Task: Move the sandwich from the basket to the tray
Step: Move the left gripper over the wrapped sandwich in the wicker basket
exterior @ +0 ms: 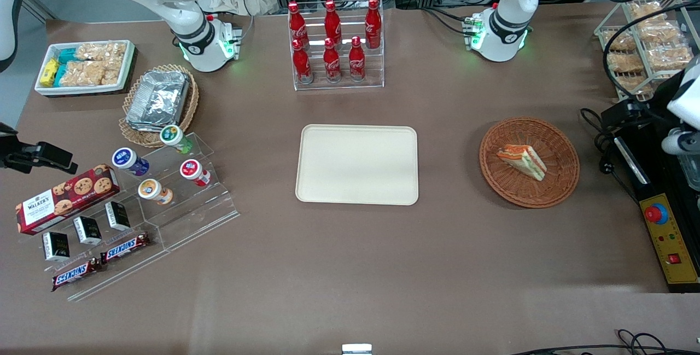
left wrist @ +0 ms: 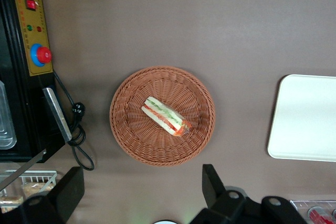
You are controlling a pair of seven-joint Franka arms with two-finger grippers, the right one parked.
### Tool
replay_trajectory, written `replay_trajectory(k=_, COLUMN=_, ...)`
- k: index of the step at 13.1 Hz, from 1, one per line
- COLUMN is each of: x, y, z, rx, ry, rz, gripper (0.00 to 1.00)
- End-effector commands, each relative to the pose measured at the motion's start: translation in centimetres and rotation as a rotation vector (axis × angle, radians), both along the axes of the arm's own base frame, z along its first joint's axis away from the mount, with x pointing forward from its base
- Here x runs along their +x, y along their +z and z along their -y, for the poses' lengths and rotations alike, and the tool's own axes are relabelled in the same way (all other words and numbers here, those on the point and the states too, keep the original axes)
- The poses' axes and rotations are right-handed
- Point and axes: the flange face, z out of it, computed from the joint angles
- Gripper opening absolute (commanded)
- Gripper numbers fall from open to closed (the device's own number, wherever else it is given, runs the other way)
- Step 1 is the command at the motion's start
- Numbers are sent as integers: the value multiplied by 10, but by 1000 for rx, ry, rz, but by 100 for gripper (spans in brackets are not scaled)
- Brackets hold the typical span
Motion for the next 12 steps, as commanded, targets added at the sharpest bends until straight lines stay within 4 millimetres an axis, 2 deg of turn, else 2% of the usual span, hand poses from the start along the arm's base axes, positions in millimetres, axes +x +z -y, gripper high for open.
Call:
replay_trajectory(k=1, x=1, y=2, z=-4, rx=-18, ry=8, rz=7, gripper=100)
replay_trajectory(k=3, x=7, y=-5, z=-1, rx=-17, ry=94, rz=0, gripper=100)
replay_trajectory(k=5, x=5, y=-1, z=6, rx=-6, ry=368, rz=6, gripper=100)
replay_trajectory(k=7, x=3, y=-9, z=11, rx=-14, ry=612, rz=-34, gripper=100)
replay_trajectory(k=8, x=-2, y=-24, z=12, rx=18, ry=780, rz=-59, gripper=100)
replay_trajectory(k=10, x=-18, y=-50, z=23, rx=43, ry=877, rz=-38, gripper=100)
replay_trajectory(k=12, x=-39, y=-86, z=23, rx=44, ry=1019, rz=-3, gripper=100)
